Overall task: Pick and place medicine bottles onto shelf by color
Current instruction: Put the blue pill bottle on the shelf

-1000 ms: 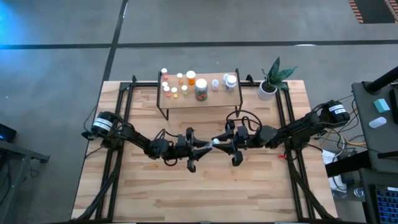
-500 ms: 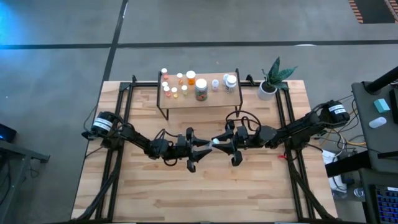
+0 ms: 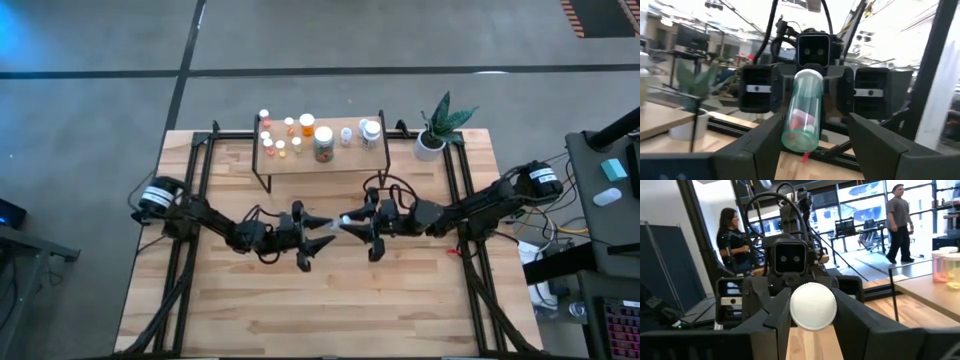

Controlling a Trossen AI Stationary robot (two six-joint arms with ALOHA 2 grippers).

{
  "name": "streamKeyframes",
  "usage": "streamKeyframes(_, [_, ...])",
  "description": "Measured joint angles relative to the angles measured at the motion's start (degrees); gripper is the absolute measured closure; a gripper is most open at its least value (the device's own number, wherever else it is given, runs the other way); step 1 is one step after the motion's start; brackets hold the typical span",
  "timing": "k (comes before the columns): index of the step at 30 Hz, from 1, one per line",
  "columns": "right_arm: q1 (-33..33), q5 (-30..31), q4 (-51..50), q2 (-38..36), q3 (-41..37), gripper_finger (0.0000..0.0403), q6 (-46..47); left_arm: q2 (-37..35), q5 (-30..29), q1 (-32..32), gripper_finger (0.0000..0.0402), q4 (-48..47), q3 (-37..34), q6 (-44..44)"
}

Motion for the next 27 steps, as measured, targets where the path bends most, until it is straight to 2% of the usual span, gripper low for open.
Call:
streamKeyframes(9, [-0.59,0.43,-4.75,-0.07,2.04,0.0287,-0.22,-2.29,-4.04,0.33,0.0198,0.02,-3.0,1.3])
streamKeyframes(12, [-0.67,2.93,-8.45,-0.11,3.69,0.0288,-1.29,-3.46,-5.54,0.33,0.0198,-0.11,-3.9,2.43])
streamKeyframes(15, [-0.87,5.9,-14.59,-0.72,5.99,0.0291,-2.59,-5.37,-7.28,0.33,0.0198,-0.45,-6.07,2.67])
streamKeyframes(24, [-4.4,6.38,-35.5,-5.86,13.84,0.0288,-2.6,-12.85,-10.53,0.31,0.0198,-0.19,-13.81,2.34])
streamKeyframes(27, [-6.58,8.68,-43.37,-7.85,16.35,0.0291,-1.64,-14.64,-10.6,0.31,0.0198,-0.48,-15.88,2.19])
